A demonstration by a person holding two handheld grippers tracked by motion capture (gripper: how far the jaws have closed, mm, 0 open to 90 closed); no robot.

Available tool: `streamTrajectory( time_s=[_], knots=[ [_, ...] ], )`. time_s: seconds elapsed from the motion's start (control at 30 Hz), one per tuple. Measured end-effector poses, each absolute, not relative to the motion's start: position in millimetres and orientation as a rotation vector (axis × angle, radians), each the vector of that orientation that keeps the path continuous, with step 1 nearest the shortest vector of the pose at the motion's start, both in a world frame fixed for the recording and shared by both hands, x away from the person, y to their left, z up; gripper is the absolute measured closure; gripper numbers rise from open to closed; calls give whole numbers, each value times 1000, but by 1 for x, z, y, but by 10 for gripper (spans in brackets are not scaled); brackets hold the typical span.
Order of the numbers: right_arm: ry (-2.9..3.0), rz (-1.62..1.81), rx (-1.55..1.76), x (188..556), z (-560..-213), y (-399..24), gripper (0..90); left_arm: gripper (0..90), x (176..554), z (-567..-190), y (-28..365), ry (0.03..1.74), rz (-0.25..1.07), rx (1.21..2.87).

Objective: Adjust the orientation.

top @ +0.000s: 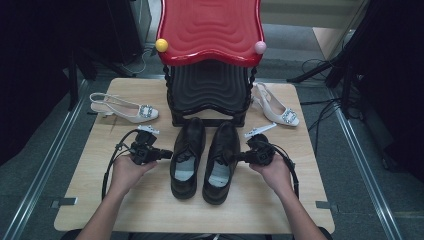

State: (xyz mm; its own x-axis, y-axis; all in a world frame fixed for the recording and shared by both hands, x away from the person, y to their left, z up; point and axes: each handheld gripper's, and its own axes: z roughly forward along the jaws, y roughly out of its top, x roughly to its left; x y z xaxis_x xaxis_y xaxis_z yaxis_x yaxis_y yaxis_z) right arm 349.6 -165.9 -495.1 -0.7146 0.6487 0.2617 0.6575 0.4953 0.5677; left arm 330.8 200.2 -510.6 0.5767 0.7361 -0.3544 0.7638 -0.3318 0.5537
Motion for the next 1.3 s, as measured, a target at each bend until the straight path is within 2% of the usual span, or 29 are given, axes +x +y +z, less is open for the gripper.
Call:
streamTrajectory(
  time_s=[0.1, 0.7, 1.03, 1.2, 1.27, 1.3],
  knots=[
    [-2693, -1048, -1185, 352, -496, -162, 900, 900, 330, -510, 197, 1198, -46, 2109],
    [-2673, -1071, -1188, 356, -497, -162, 900, 900, 314, -508, 184, 1157, -95, 2129],
    [-2664, -1100, -1242, 358, -494, -172, 900, 900, 298, -506, 165, 1061, -149, 2183],
    [-2678, -1119, -1293, 359, -491, -178, 900, 900, 291, -511, 150, 994, -221, 2194],
    [-2673, -1121, -1314, 359, -491, -180, 895, 900, 290, -510, 149, 985, -229, 2203],
    [-2663, -1136, -1315, 360, -490, -184, 865, 893, 290, -508, 149, 983, -220, 2215]
  ],
)
